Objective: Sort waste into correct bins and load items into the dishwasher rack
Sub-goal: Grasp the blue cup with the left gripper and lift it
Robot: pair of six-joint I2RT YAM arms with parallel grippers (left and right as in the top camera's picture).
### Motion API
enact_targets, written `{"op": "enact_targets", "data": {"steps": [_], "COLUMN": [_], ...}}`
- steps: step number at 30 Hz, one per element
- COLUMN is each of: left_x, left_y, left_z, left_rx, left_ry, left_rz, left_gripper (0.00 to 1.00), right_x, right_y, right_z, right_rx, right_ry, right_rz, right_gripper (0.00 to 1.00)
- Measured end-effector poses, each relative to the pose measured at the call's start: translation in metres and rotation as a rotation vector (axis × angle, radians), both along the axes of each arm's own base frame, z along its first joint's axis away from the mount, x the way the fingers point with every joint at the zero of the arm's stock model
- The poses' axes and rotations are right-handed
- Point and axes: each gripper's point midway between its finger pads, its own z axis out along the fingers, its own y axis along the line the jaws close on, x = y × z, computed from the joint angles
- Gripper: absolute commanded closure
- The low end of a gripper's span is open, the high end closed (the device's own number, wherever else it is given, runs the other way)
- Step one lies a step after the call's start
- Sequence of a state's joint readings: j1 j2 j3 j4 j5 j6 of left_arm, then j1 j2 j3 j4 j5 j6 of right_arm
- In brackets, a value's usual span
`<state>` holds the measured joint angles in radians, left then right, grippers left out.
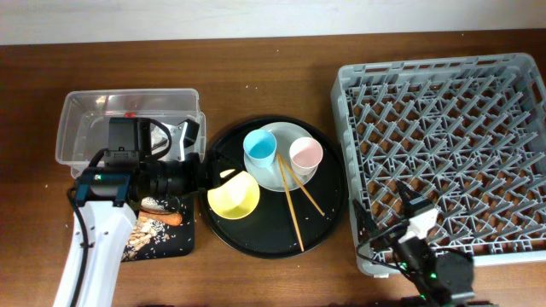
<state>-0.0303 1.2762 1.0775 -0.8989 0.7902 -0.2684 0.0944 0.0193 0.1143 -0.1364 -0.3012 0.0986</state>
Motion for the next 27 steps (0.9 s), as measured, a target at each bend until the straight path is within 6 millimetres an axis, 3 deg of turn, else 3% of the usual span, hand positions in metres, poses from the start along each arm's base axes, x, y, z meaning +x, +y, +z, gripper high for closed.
{"op": "enact_targets", "data": {"steps": [4, 7, 9, 10, 11, 13, 15, 19, 23, 27], "left_x": [0.001, 0.001, 0.003, 0.005, 0.009, 0.016, 0.031, 0.054, 0.079, 0.095], "left_y": [0.001, 0.001, 0.003, 0.005, 0.007, 0.008, 0.002, -0.017, -0.039, -0.038], "left_z": [0.000, 0.000, -0.002, -0.002, -0.003, -0.004, -0.003, -0.002, -0.039, -0.075], "left_rx": [0.004, 0.011, 0.024, 0.035, 0.055, 0.089, 0.147, 0.240, 0.335, 0.394], "left_ry": [-0.003, -0.006, -0.009, -0.022, -0.036, -0.059, -0.118, -0.211, -0.197, -0.150], "left_rz": [0.002, 0.006, 0.012, 0.015, 0.024, 0.047, 0.083, 0.145, 0.180, 0.214], "left_gripper": [0.01, 0.01, 0.09, 0.18, 0.27, 0.33, 0.44, 0.44, 0.48, 0.49], "right_x": [-0.029, -0.037, -0.033, -0.028, -0.020, -0.002, 0.012, 0.017, 0.025, 0.028], "right_y": [-0.003, -0.004, -0.004, -0.003, -0.002, -0.001, 0.001, -0.001, -0.009, -0.013], "right_z": [0.094, 0.128, 0.140, 0.145, 0.152, 0.163, 0.154, 0.119, 0.080, 0.061], "right_rx": [0.028, 0.015, 0.002, -0.003, -0.007, -0.012, -0.019, -0.042, -0.097, -0.133], "right_ry": [-0.003, 0.179, 0.326, 0.392, 0.426, 0.473, 0.536, 0.702, 0.879, 0.962], "right_rz": [-0.005, -0.008, -0.010, -0.011, -0.010, -0.012, -0.014, -0.027, -0.070, -0.089], "right_gripper": [0.02, 0.02, 0.02, 0.02, 0.02, 0.02, 0.02, 0.02, 0.01, 0.02]}}
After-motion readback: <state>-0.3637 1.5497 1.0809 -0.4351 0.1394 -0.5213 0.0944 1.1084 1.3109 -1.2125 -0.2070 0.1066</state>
